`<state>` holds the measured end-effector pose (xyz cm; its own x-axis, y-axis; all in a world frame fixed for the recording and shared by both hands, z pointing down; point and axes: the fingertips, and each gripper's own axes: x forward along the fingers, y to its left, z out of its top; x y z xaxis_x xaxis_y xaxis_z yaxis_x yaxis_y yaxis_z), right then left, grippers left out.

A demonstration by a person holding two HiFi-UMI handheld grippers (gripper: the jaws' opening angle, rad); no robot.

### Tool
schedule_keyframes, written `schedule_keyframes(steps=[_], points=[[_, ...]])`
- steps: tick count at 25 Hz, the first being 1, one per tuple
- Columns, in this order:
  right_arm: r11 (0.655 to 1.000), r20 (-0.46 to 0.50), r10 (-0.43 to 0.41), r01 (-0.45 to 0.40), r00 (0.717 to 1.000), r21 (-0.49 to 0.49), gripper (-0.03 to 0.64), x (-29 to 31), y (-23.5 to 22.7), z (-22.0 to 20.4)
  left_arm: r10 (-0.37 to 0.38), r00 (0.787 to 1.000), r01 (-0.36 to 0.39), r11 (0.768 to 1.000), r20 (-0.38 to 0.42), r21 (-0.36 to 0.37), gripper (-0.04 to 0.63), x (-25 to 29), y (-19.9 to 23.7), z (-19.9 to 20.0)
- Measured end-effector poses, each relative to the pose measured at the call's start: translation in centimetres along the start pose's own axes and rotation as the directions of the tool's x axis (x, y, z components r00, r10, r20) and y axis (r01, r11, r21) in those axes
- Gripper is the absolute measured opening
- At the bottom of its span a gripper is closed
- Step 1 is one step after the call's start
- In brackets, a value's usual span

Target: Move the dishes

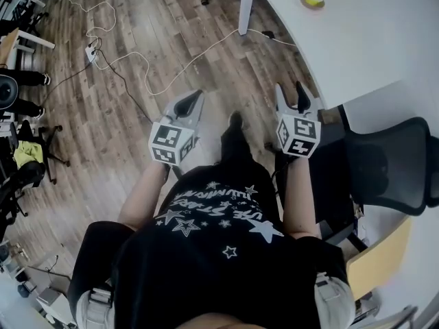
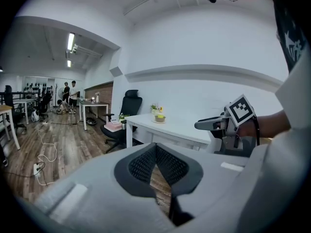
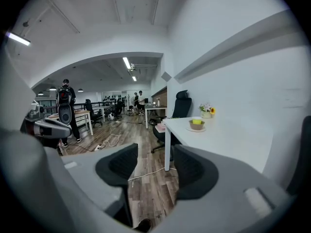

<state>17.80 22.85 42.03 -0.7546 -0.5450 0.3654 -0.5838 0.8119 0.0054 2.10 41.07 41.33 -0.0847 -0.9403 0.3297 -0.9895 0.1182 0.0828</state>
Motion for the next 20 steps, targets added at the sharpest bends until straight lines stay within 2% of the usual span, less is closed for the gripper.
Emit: schedule_keyframes(steps=[10,20], points=[[0.998,-0.024,-0.029,0.031,0.999,0.048,0.239,9.9,-8.0,2.3,-0.046,0.999,0.047,0.998,-0.027,0.038,0.011,12.3,2.3,4.5],[0.996,-0.03,-0.047,0.049,0.998,0.077,0.239,15.6,-13.2,4.4,-0.093,0.995,0.097,0.991,-0.044,0.097,0.011,20.2,2.8,8.3]])
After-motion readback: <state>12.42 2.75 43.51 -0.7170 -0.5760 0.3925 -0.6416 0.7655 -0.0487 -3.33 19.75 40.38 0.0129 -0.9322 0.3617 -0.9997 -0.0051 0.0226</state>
